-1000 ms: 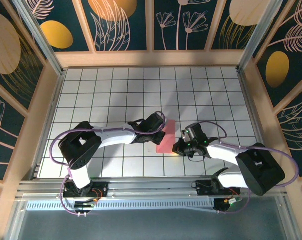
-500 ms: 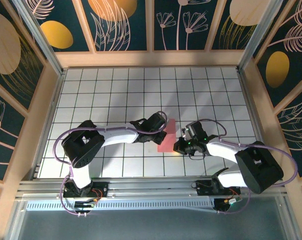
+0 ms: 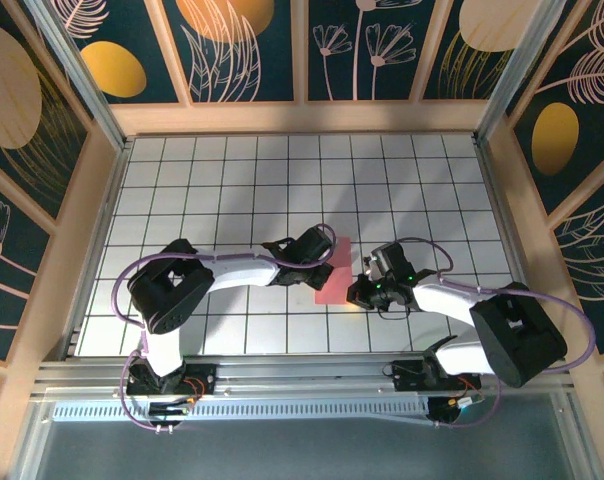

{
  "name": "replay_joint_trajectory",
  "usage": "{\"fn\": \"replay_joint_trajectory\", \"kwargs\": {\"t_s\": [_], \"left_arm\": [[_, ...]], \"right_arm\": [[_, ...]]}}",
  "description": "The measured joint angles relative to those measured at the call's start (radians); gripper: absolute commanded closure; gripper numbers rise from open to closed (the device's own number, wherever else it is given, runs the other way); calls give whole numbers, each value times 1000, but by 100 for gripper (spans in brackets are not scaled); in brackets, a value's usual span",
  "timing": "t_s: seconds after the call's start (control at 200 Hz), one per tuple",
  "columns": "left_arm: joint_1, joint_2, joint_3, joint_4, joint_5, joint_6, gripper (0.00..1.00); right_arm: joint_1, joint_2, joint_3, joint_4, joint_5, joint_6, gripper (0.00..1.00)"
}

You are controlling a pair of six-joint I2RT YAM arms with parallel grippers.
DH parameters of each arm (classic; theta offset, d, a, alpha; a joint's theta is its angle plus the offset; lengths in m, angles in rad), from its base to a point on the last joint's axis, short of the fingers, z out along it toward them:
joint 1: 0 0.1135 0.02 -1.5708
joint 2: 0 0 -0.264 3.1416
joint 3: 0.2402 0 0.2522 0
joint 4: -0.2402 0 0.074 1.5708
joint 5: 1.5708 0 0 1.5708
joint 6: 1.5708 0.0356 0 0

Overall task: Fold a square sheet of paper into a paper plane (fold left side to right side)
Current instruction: Fold the triangle a second time at the center of the table.

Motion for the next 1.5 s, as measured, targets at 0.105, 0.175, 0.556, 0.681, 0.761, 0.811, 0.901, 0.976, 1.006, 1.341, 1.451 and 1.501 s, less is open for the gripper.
{"fn": "replay_joint_trajectory", "kwargs": {"t_s": [0.105,0.175,0.556,0.681,0.761,0.811,0.901,0.976,1.006,1.341,1.451,1.501], "left_arm": [[0,5,2,0,-9,2,100],[0,8,2,-1,-13,2,100],[0,15,4,-4,-18,2,100],[0,16,4,-3,-19,2,100],[0,16,4,-3,-21,2,100],[0,18,5,-3,-21,2,100],[0,24,9,-4,-21,2,100],[0,28,14,-4,-21,5,100],[0,29,15,-4,-21,5,100],[0,32,16,-4,-27,9,100],[0,32,16,-4,-37,9,100],[0,32,16,-4,-41,9,100]], "right_arm": [[0,0,0,0,0,0,100],[0,0,0,0,0,0,100],[0,0,0,0,0,0,100],[0,0,0,0,0,0,100],[0,0,0,0,0,1,100],[0,-1,-1,0,0,0,100],[0,-1,-2,2,0,1,100],[0,-2,-2,2,0,1,100],[0,-2,-2,2,0,1,100],[0,-4,-6,5,0,1,100],[0,-4,-6,5,0,1,100],[0,-4,-6,5,0,1,100]]}}
